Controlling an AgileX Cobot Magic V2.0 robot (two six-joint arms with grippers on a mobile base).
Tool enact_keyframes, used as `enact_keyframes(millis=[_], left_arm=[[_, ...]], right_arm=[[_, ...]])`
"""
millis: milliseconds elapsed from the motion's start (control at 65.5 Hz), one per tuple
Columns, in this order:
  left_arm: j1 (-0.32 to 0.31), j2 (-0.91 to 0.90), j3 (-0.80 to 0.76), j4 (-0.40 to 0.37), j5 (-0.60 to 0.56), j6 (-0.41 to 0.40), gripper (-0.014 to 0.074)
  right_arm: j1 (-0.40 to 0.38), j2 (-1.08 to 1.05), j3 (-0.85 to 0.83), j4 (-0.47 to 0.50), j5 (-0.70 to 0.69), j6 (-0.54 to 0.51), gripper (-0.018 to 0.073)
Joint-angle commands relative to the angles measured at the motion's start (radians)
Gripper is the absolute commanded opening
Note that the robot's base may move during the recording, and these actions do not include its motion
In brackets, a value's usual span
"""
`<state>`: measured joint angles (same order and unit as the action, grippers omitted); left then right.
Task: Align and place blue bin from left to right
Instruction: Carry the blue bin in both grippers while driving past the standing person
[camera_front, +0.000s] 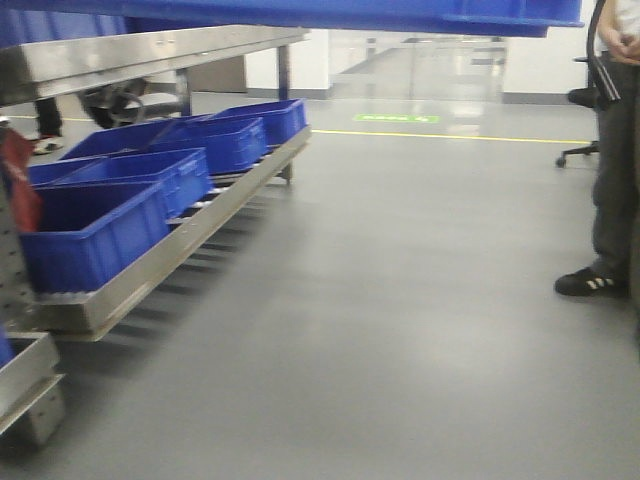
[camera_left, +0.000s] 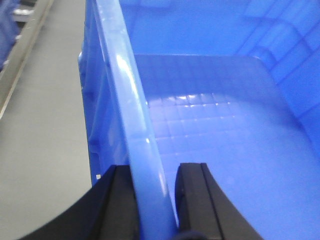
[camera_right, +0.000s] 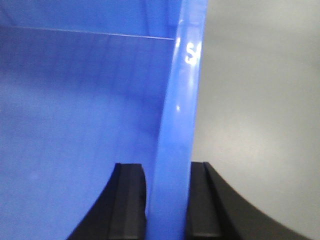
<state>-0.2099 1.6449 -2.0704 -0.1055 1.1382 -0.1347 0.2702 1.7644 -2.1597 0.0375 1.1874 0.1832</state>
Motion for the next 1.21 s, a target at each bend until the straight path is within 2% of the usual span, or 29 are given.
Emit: enact_keyframes(millis=[0, 1191], left_arm=[[-0.025, -0.020, -0.018, -0.135, -0.087, 0.019, -0.0111], [-0.025, -0.020, -0.018, -0.135, -0.089, 0.019, -0.0111]], right_arm=[[0.018, -0.019, -0.014, 0.087, -0.126, -0.024, -0.0068], [0.018, -0.019, -0.014, 0.087, -0.126, -0.024, -0.0068]])
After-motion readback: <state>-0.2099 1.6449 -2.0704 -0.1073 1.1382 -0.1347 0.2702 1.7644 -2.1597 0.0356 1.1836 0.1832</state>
